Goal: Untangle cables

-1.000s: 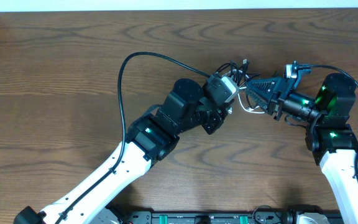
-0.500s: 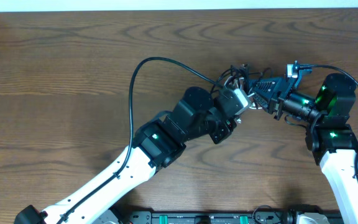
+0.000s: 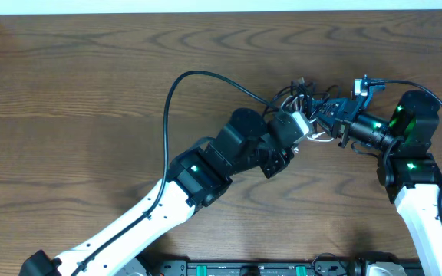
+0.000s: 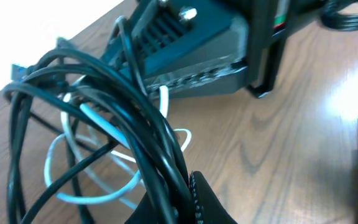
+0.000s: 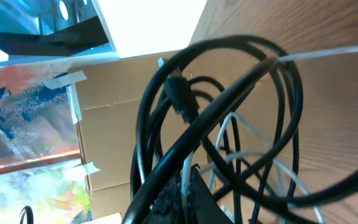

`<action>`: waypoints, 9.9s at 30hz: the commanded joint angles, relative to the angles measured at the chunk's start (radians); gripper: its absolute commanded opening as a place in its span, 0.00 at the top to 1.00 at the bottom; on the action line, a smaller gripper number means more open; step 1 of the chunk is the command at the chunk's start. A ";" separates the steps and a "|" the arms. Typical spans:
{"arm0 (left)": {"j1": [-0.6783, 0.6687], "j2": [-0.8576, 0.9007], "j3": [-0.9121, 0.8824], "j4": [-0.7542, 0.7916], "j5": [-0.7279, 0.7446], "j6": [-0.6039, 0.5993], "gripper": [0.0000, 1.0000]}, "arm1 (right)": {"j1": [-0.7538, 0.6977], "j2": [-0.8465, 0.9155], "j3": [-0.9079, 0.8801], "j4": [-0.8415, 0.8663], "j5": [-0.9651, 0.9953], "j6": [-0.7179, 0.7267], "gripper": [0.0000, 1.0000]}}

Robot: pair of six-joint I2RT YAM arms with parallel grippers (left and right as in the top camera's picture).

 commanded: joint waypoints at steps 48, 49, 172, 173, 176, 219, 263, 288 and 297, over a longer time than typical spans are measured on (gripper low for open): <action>0.134 0.006 0.000 0.029 0.020 -0.045 0.92 | -0.015 0.000 0.010 -0.002 -0.002 -0.070 0.81; 0.134 0.006 0.000 0.028 0.020 -0.045 0.92 | -0.015 0.000 0.010 -0.002 0.001 -0.070 0.81; 0.080 0.007 0.000 -0.068 -0.449 0.060 0.92 | 0.053 0.000 0.010 0.041 0.046 -0.138 0.99; 0.080 0.008 0.000 -0.065 -0.426 0.058 0.92 | 0.053 0.000 0.010 0.041 0.046 -0.148 0.99; 0.080 0.008 0.000 -0.050 -0.402 0.021 0.92 | 0.053 0.001 0.010 0.019 0.050 -0.169 0.99; 0.079 0.007 0.000 -0.012 -0.133 -0.053 0.92 | 0.051 0.001 0.010 -0.056 0.289 -0.072 0.76; 0.053 0.009 0.000 0.026 0.035 0.001 0.92 | 0.053 0.002 0.010 -0.055 0.324 -0.040 0.63; -0.021 0.080 0.000 0.123 0.024 0.000 0.92 | 0.053 0.003 0.010 -0.057 0.308 -0.051 0.82; -0.030 0.080 0.000 0.129 0.021 0.000 0.92 | 0.053 0.005 0.010 -0.058 0.311 -0.051 0.99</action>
